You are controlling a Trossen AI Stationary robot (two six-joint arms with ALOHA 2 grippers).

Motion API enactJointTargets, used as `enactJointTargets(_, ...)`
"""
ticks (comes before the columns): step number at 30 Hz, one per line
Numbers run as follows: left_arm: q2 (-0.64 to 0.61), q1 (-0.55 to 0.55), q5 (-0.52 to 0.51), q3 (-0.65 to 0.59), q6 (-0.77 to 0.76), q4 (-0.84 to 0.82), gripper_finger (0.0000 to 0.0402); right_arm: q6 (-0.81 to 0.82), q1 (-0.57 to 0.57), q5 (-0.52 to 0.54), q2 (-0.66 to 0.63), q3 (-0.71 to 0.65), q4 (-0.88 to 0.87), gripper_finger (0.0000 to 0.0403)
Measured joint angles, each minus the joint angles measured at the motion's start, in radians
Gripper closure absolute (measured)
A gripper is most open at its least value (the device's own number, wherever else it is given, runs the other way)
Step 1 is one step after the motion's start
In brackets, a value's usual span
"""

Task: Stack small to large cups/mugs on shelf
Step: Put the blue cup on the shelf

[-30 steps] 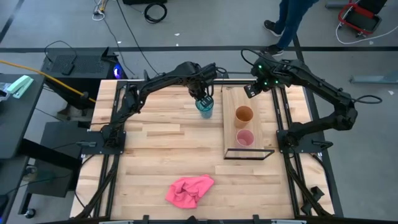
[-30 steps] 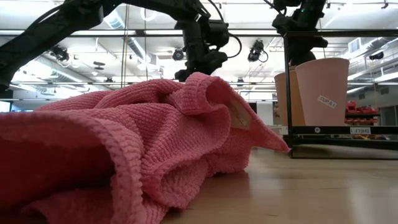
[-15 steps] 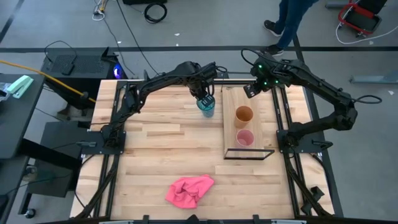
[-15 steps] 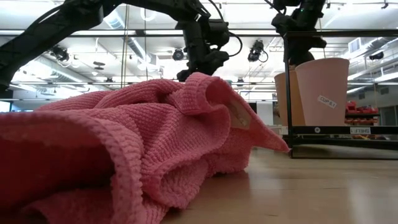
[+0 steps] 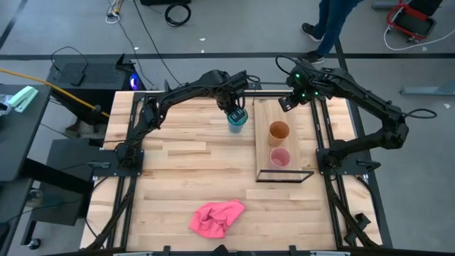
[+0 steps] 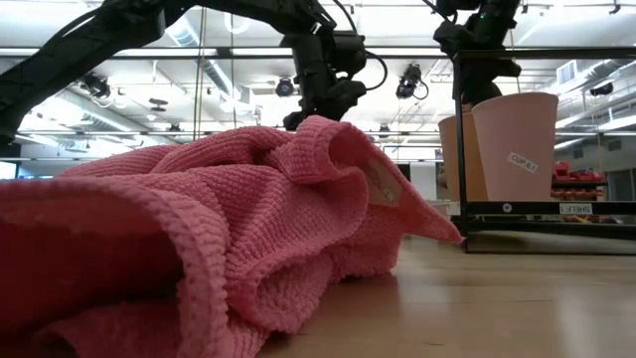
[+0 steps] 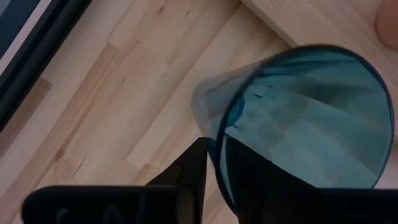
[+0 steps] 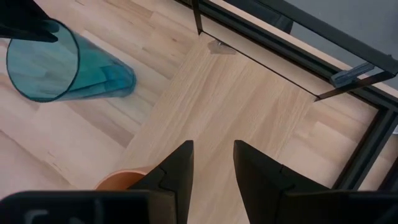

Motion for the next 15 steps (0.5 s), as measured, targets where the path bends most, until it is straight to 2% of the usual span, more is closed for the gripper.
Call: enactJointTargets(15,0.0,0.02,-0.001,0.0,-0.005,-0.001,0.0273,0.0,0.0,0.0,0.0,0.0,0.007,0.0281)
